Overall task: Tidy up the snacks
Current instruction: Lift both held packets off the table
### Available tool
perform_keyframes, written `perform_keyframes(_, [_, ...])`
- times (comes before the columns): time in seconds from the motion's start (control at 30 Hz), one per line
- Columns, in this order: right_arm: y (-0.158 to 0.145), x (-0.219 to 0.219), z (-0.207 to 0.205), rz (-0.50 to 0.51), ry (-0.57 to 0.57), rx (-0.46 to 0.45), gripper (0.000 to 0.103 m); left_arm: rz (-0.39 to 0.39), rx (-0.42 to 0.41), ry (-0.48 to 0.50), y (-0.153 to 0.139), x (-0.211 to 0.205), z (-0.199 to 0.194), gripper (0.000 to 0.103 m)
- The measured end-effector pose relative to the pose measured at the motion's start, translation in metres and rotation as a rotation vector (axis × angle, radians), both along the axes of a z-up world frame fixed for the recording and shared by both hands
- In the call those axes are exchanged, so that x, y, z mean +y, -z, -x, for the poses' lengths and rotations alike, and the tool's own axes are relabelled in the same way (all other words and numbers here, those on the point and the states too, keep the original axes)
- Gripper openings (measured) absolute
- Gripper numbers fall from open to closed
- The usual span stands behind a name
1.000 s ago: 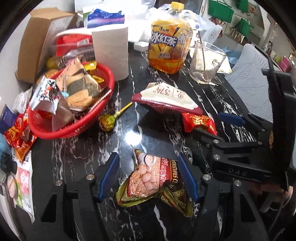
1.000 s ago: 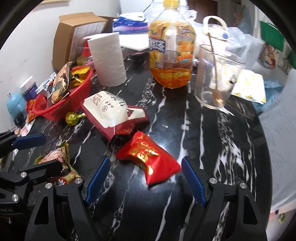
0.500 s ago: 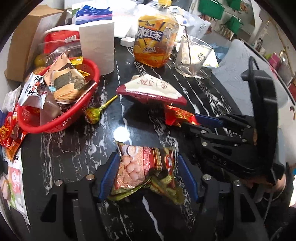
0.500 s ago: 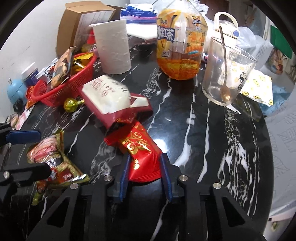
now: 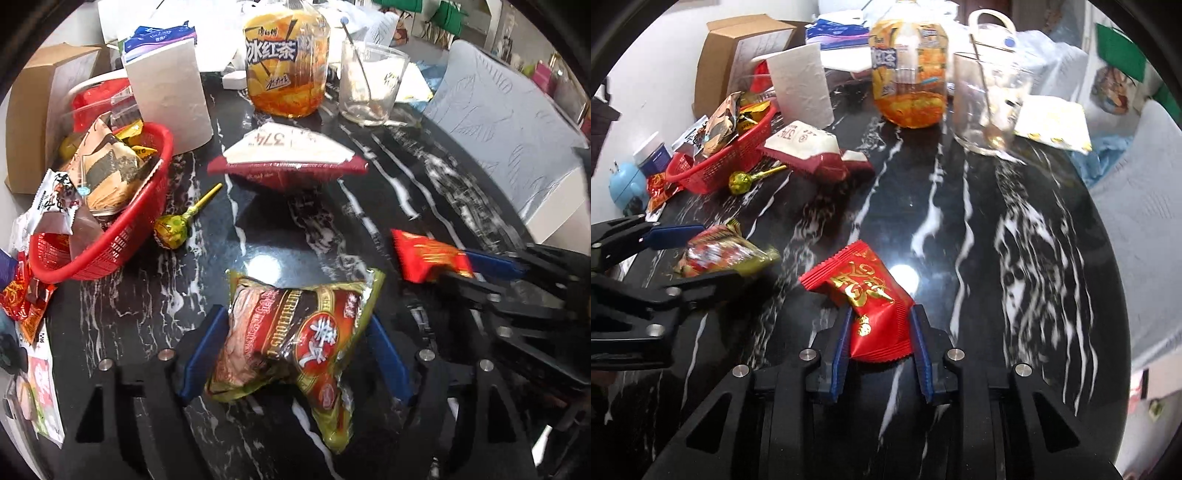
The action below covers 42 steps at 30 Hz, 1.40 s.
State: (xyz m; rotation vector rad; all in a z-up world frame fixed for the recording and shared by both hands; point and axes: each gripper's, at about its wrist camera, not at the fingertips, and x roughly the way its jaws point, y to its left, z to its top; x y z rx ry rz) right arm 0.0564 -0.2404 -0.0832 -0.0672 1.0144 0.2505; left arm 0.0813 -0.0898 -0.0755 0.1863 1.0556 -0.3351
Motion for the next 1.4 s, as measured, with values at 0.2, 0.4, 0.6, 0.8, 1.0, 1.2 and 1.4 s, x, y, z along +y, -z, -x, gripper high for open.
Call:
perform_keyframes(0.2, [-0.001, -0.006, 0.016, -0.012, 0.049, 0.001, 0.030, 0.031, -0.054, -0.003, 0.002, 0.003, 0.007, 0.069])
perform_keyframes(0.4, [-0.002, -0.003, 0.025, -0.025, 0.055, 0.002, 0.030, 0.042, -0.054, 0.008, -0.002, 0.006, 0.019, 0.056])
perform_keyframes(0.6, [-0.002, 0.003, 0.038, -0.027, 0.050, 0.005, 0.030, 0.060, -0.034, 0.025, -0.003, 0.010, 0.038, 0.056])
perform_keyframes(0.8, [-0.004, 0.007, 0.057, -0.031, 0.036, 0.016, 0.030, 0.073, -0.005, 0.050, -0.005, 0.014, 0.061, 0.056])
perform_keyframes(1.0, [-0.004, 0.013, 0.075, -0.049, 0.018, 0.027, 0.032, 0.052, -0.020, 0.064, -0.003, 0.014, 0.070, 0.057])
perform_keyframes(1.2, [0.000, 0.021, 0.072, 0.016, 0.018, 0.025, 0.049, 0.010, 0.004, 0.052, 0.007, 0.015, 0.066, 0.059])
perform_keyframes(1.4, [0.000, 0.030, 0.065, 0.054, -0.014, 0.015, 0.055, 0.051, 0.010, 0.042, 0.007, 0.022, 0.062, 0.059])
